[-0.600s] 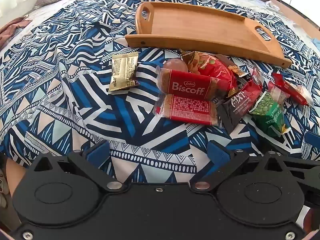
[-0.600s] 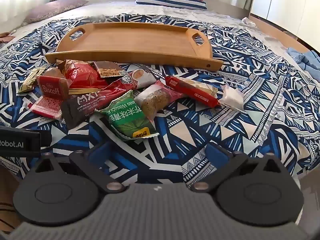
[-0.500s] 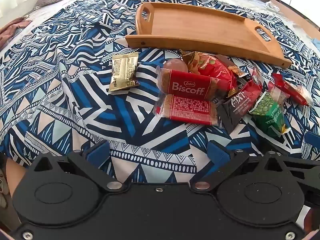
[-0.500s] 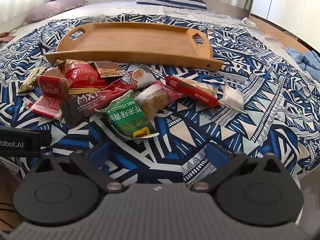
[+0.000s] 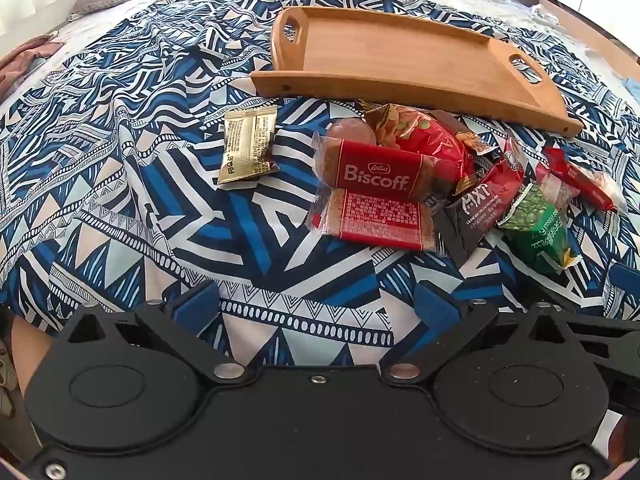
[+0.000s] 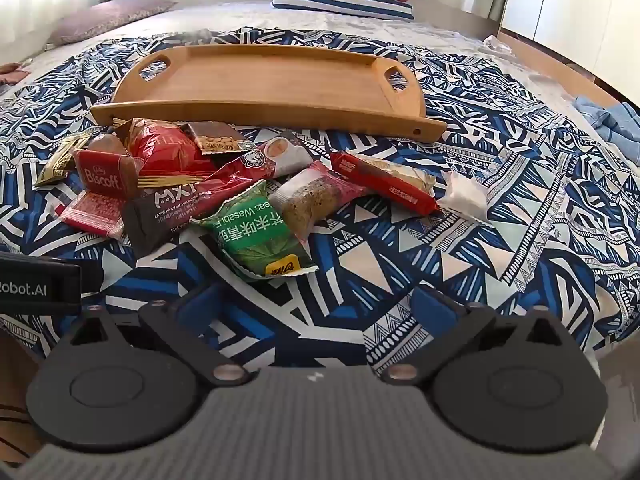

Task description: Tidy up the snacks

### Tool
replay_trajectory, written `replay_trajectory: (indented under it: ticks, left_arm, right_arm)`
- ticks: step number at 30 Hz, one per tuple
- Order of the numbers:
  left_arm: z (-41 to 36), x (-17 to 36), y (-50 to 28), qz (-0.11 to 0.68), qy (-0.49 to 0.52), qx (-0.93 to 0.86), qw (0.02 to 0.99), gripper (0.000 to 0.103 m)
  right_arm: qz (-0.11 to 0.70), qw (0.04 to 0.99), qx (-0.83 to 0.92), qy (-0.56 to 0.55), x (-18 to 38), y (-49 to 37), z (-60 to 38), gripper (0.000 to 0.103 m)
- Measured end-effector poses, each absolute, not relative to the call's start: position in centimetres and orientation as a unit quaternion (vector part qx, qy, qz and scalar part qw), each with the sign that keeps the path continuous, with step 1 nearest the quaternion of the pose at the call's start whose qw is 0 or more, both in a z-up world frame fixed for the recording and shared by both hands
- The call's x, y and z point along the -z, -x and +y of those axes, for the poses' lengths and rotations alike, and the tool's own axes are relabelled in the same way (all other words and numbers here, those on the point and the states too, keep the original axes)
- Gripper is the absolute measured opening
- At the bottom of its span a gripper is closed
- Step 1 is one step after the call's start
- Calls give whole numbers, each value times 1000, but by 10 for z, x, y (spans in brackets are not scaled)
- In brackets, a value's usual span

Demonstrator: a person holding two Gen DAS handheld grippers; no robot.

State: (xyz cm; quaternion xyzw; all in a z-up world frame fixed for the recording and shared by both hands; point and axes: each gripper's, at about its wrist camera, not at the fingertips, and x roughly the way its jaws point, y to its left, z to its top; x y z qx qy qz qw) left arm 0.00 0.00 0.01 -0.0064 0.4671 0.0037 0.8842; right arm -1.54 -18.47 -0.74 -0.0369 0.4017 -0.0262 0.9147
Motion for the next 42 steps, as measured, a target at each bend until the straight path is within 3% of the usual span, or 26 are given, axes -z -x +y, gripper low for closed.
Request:
replay_trajectory:
  ticks: [42]
  left_arm:
    - [0, 0, 0, 463, 5, -4, 886, 103]
  right_arm:
    - [401, 915, 27, 40, 7, 16, -184, 103]
